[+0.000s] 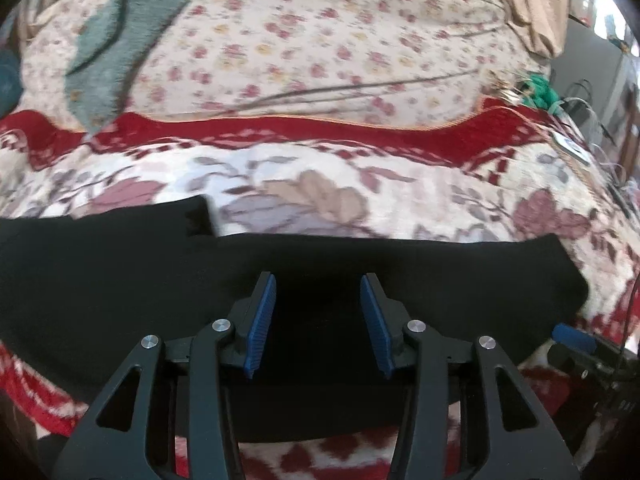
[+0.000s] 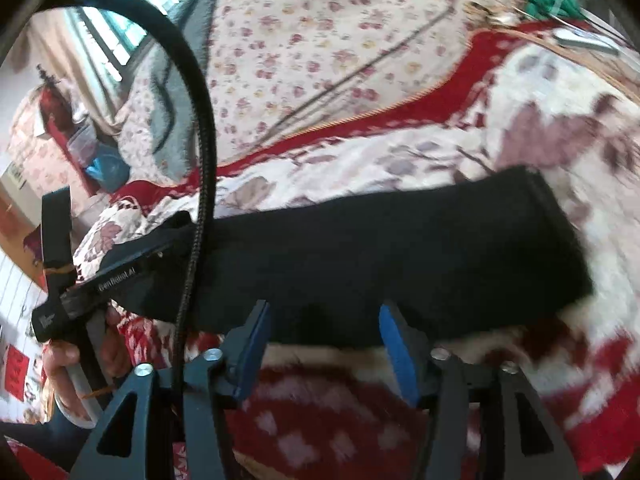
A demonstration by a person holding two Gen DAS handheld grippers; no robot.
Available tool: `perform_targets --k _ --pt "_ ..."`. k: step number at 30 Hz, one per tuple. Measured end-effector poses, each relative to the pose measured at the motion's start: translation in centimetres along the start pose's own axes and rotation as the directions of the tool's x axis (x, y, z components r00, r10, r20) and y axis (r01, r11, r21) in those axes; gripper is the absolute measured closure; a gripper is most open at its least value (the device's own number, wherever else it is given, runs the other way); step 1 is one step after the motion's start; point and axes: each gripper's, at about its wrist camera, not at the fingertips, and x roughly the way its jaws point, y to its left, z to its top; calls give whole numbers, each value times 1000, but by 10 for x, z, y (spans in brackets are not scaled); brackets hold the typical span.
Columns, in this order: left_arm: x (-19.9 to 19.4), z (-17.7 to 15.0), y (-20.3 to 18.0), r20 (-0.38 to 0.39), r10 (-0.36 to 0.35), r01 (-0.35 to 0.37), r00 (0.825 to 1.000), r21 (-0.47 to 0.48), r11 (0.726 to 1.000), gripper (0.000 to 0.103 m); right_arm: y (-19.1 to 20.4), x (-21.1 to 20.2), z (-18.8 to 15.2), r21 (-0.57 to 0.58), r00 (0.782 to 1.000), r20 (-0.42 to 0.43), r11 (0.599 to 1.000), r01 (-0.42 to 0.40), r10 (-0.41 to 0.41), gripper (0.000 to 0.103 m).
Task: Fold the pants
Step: 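Grasp the pants end with the left gripper while the right gripper grasps beside it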
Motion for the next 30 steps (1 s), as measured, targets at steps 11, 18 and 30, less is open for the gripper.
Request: perform_targets --k 11,18,30 --pt "42 38 -72 -191 -302 329 934 128 936 54 -57 -20 -5 245 999 -37 969 20 -11 38" --pt "69 53 -116 -306 -390 466 868 233 854 54 -71 -13 4 333 999 41 943 -8 -7 39" --pt "125 78 -189 -522 -459 662 718 309 683 44 -74 -5 12 290 997 55 955 -64 50 39"
